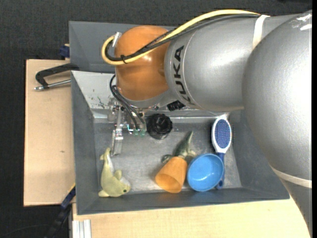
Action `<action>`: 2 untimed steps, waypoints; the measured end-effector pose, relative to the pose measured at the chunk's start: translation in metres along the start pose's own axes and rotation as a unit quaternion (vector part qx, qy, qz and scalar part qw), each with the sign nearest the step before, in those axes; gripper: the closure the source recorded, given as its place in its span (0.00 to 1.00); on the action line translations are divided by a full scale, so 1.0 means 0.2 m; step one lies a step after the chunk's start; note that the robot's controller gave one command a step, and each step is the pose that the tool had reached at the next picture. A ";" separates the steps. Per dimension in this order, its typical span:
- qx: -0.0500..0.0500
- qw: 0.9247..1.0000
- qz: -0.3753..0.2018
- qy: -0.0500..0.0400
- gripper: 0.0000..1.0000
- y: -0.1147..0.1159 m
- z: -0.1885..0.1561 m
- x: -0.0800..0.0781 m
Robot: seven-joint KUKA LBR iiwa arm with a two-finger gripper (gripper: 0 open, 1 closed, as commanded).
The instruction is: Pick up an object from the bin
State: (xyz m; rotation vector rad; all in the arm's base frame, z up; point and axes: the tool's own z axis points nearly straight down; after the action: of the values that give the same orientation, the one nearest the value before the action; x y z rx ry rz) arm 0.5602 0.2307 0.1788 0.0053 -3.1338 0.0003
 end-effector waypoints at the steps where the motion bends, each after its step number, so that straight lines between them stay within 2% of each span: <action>1: 0.000 0.999 -0.051 -0.003 0.00 -0.01 0.06 0.10; 2: 0.001 0.983 -0.181 -0.004 0.00 0.00 0.51 0.21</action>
Offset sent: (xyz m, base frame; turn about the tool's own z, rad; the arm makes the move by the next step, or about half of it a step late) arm -0.0208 -0.0021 -0.0135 -0.1028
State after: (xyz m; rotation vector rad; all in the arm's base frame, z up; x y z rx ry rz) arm 0.5175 0.2297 0.0767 0.5734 -3.0887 0.0008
